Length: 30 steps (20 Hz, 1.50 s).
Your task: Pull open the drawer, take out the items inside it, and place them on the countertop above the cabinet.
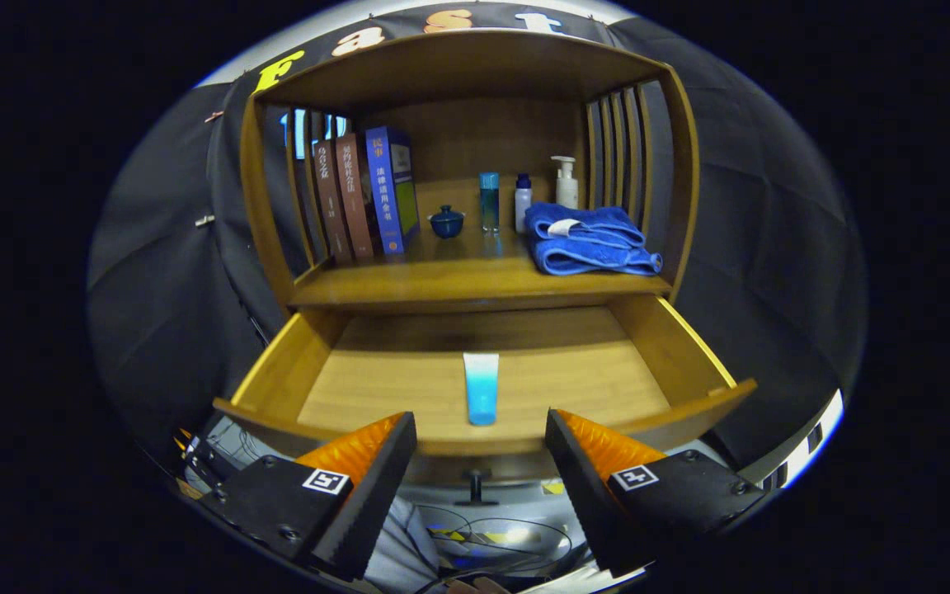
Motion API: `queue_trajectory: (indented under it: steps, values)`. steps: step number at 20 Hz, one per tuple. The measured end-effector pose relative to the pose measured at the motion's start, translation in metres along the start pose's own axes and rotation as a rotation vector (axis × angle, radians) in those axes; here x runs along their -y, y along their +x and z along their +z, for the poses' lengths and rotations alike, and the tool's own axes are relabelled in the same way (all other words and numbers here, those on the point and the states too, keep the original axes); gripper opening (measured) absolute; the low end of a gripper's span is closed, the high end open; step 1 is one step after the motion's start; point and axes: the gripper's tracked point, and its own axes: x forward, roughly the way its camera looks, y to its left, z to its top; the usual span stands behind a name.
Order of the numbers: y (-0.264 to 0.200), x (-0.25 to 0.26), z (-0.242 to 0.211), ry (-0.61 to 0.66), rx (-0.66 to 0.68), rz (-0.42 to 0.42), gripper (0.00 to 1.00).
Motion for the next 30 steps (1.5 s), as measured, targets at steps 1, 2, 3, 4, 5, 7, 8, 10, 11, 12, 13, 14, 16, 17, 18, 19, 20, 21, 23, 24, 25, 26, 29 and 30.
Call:
queue_trajectory:
  steps: [1,2,3,4,5,7,8,10,11,12,13,14,16,17,18,19,20,21,23,24,25,26,29,30]
  values:
    - [0.014,0.001,0.005,0.013,-0.029,-0.002,0.99]
    - [0.03,0.002,0.007,0.018,-0.07,-0.004,1.0]
    - [0.047,0.001,0.007,0.019,-0.114,0.001,1.0]
    - [0.062,0.0,0.007,0.016,-0.151,0.007,1.0]
    - [0.076,-0.002,0.006,0.015,-0.19,0.012,1.0]
    - [0.099,-0.003,-0.004,0.0,-0.289,0.017,1.0]
    - [0.107,-0.002,-0.009,-0.001,-0.335,0.016,1.0]
    - [0.124,0.001,-0.019,0.009,-0.415,0.001,1.0]
    - [0.131,0.003,-0.025,0.021,-0.456,-0.007,1.0]
    - [0.134,0.003,-0.032,0.03,-0.499,-0.014,1.0]
    - [0.142,0.005,-0.038,0.035,-0.535,-0.019,1.0]
    - [0.147,0.006,-0.042,0.033,-0.561,-0.025,1.0]
    - [0.151,0.005,-0.049,0.012,-0.607,-0.034,1.0]
    - [0.152,0.005,-0.054,-0.006,-0.631,-0.043,1.0]
    - [0.153,0.004,-0.057,-0.021,-0.652,-0.047,1.0]
    - [0.154,0.003,-0.062,-0.031,-0.671,-0.052,1.0]
    - [0.155,0.004,-0.067,-0.037,-0.689,-0.059,1.0]
    - [0.158,0.004,-0.071,-0.037,-0.706,-0.061,0.99]
    - [0.161,0.002,-0.077,-0.035,-0.733,-0.068,0.93]
    - [0.16,0.005,-0.075,-0.054,-0.731,-0.09,0.89]
    - [0.162,0.006,-0.08,-0.047,-0.727,-0.077,0.86]
    - [0.162,0.005,-0.081,-0.047,-0.728,-0.072,0.66]
    - [0.156,0.004,-0.069,-0.065,-0.727,-0.064,0.47]
    - [0.16,0.004,-0.079,-0.061,-0.727,-0.053,0.39]
